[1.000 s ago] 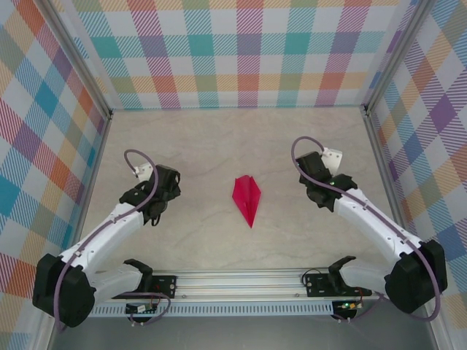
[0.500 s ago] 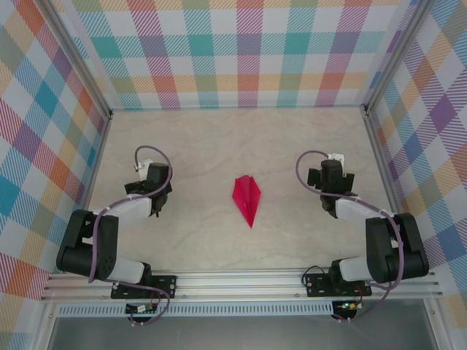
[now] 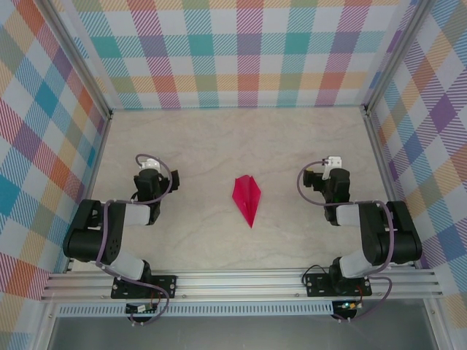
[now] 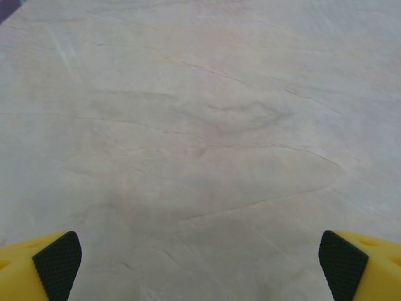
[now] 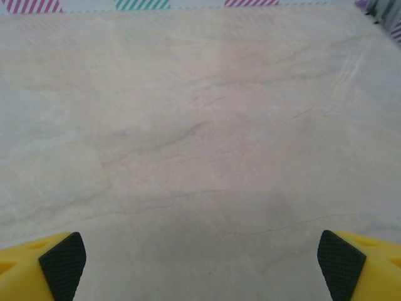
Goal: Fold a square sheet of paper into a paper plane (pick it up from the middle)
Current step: Reset both arms
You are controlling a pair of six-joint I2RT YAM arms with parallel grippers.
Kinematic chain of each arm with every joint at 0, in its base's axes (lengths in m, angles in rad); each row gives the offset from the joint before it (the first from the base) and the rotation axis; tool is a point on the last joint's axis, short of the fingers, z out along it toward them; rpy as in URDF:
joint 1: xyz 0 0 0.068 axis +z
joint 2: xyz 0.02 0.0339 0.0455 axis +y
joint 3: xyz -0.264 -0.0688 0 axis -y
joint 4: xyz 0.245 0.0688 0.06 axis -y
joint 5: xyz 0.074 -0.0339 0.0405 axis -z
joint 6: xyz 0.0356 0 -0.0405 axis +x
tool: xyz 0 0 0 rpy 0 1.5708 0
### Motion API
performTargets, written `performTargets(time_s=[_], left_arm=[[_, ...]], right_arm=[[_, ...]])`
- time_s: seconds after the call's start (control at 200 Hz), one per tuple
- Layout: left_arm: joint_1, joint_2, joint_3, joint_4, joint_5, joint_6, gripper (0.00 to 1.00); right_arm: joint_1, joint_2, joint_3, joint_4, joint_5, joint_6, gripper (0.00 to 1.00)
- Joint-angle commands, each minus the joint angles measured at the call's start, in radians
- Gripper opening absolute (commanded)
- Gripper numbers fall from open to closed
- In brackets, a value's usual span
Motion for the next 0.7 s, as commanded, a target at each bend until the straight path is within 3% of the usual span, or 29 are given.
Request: performTargets(time_s=[0.0, 0.095, 0.695], left_arm=[[0.031, 0.023, 0.005, 0.092, 0.096, 0.013, 1.00], [0.040, 0.020, 0.007, 0.080, 0.098, 0.008, 1.00], [0.026, 0.018, 0.003, 0.088, 0.098, 0.024, 1.00]], right_arm=[[0.000, 0.010, 0.007, 0.080, -0.043, -0.007, 1.00], [-0.006, 0.017, 0.018, 0.064, 0.070, 0.051, 1.00], [-0.009, 0.013, 0.021, 0.057, 0.067, 0.052, 1.00]])
